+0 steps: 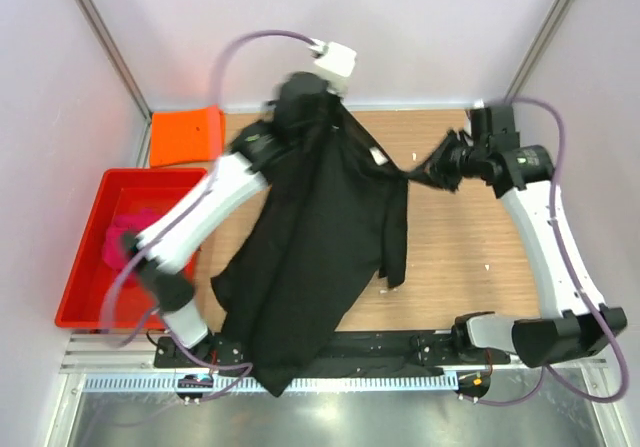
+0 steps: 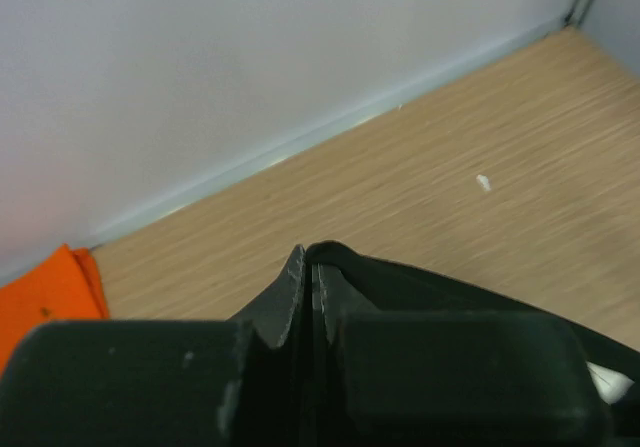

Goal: Fold and stack the t-shirts
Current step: Flatten the tshirt out

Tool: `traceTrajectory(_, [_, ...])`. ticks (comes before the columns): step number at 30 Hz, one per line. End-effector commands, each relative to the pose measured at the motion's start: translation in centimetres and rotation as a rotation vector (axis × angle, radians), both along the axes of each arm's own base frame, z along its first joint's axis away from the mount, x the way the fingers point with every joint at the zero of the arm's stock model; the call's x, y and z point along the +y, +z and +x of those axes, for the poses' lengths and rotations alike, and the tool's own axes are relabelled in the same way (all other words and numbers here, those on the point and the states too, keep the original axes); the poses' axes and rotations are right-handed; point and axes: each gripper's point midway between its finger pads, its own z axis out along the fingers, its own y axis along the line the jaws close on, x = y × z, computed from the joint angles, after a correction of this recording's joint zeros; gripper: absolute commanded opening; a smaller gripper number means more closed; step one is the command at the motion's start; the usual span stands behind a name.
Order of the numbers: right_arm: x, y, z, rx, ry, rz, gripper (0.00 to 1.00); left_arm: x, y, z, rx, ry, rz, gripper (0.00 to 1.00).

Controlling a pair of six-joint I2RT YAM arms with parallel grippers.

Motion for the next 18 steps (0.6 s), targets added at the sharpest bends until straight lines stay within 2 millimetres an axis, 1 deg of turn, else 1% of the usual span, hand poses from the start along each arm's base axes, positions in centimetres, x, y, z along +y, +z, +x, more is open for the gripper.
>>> traceTrajectory(1, [-10.2, -13.1, -0.9, 0.287, -0.275, -0.361, 0.10, -3.0, -11.2, 8.8, 0.203, 0.133, 0.067, 0.07])
traceTrajectory(2, [-12.3, -14.9, -0.9, 0.316, -0.322, -0.437, 0.20, -2.3, -16.1, 9.2, 0.331, 0.190, 0.186, 0.11])
traceTrajectory(3, [-13.5, -16.8, -1.5, 0.371, -0.306, -0.523, 0.40, -2.2, -17.2, 9.6, 0.368, 0.234, 0.215, 0.09])
traceTrajectory(4, [-14.5, -17.8, -2.0, 0.399, -0.296, -0.586, 0.44, -2.5, -17.8, 10.9, 0.382, 0.301, 0.193, 0.11])
traceTrajectory(5, [-15.4, -18.1, -2.3, 0.408, -0.286, -0.649, 0.48, -1.5, -18.9, 9.8, 0.430, 0.317, 0.229, 0.19])
traceTrajectory(6, [-16.1, -18.1, -2.6, 0.405, -0.270, -0.691, 0.53, -1.3, -19.6, 9.3, 0.446, 0.313, 0.241, 0.49])
traceTrajectory(7, [-16.3, -17.8, -2.7, 0.398, -0.260, -0.706, 0.56, 0.5, -19.7, 7.3, 0.473, 0.331, 0.262, 0.61])
traceTrajectory(8, [-16.2, -17.4, -2.5, 0.374, -0.252, -0.703, 0.59, 1.8, -18.9, 6.8, 0.450, 0.396, 0.224, 0.71])
traceTrajectory(9, [-16.0, -17.0, -2.4, 0.353, -0.249, -0.690, 0.59, 2.6, -17.9, 5.9, 0.446, 0.399, 0.193, 0.80])
traceTrajectory(10, [-15.1, -16.4, -2.1, 0.308, -0.223, -0.672, 0.60, 3.2, -18.0, 4.8, 0.461, 0.385, 0.182, 0.81])
traceTrajectory(11, [-14.0, -16.1, -1.4, 0.271, -0.193, -0.640, 0.60, 3.9, -17.4, 2.5, 0.482, 0.334, 0.145, 0.82])
traceTrajectory(12, [-12.2, -16.0, -1.2, 0.248, -0.130, -0.592, 0.60, 4.2, -18.0, 1.0, 0.518, 0.332, 0.111, 0.83])
traceTrajectory(13, [-10.4, -16.6, -1.2, 0.238, -0.054, -0.584, 0.60, 5.4, -20.7, -0.9, 0.595, 0.340, 0.145, 0.83])
traceTrajectory(14, [-9.2, -16.6, -0.6, 0.208, -0.013, -0.577, 0.61, 5.7, -20.1, -3.1, 0.627, 0.296, 0.089, 0.82])
traceTrajectory(15, [-8.1, -16.9, -0.6, 0.204, 0.032, -0.567, 0.61, 6.1, -21.0, -4.4, 0.667, 0.298, 0.073, 0.79])
traceTrajectory(16, [-6.7, -17.5, -0.4, 0.201, 0.090, -0.576, 0.61, 6.7, -21.6, -5.6, 0.689, 0.297, 0.067, 0.79])
traceTrajectory(17, [-6.1, -17.9, 0.2, 0.190, 0.101, -0.576, 0.61, 7.3, -23.0, -6.9, 0.725, 0.295, 0.077, 0.78])
traceTrajectory(18, [-5.7, -18.2, 0.5, 0.186, 0.110, -0.576, 0.61, 8.5, -25.1, -8.9, 0.779, 0.302, 0.083, 0.76])
